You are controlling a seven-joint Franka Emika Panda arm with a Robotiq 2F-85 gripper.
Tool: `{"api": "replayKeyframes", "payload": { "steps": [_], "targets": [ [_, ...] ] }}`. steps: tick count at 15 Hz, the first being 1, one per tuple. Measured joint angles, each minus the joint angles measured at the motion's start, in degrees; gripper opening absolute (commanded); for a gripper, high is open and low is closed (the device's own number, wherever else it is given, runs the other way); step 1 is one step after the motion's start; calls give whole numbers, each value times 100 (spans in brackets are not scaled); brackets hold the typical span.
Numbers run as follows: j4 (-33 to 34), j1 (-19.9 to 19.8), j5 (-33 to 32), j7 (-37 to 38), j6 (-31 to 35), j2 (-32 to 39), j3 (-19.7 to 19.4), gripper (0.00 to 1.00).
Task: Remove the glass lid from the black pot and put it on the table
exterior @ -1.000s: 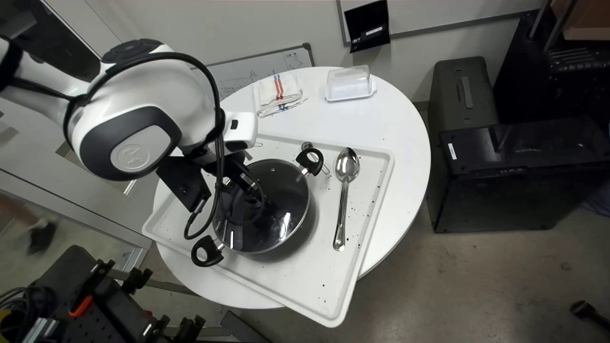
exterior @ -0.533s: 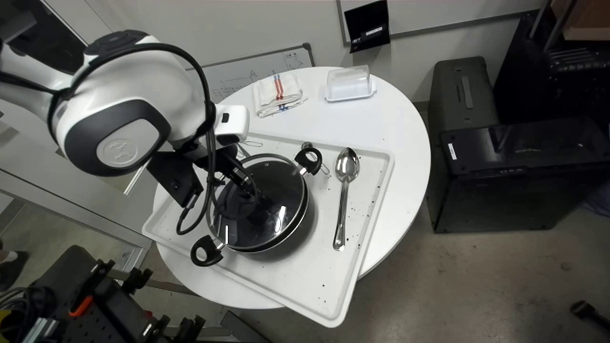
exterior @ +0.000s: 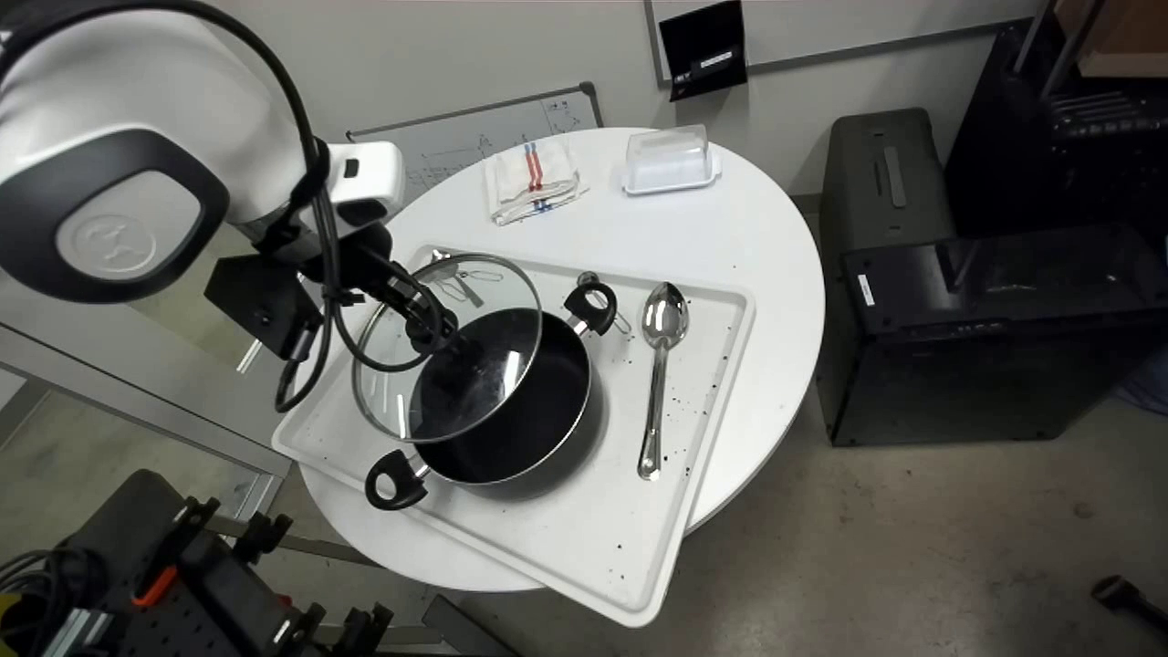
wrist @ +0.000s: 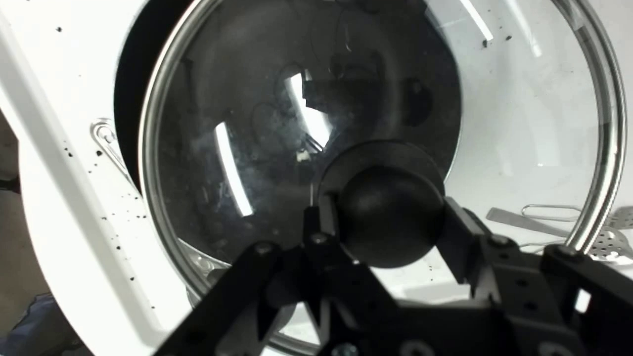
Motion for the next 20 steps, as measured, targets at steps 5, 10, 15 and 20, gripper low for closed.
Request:
{"api": "replayKeyframes", "payload": {
  "steps": [5, 10, 15, 20],
  "targets": [
    [-65, 294, -3, -31, -28, -39, 236, 26],
    [-64, 1047, -207, 36, -36, 43, 306, 26],
    [49, 1931, -831, 487, -35, 356, 222, 26],
    [477, 2577, -1107, 754, 4, 998, 10, 26]
  ]
}}
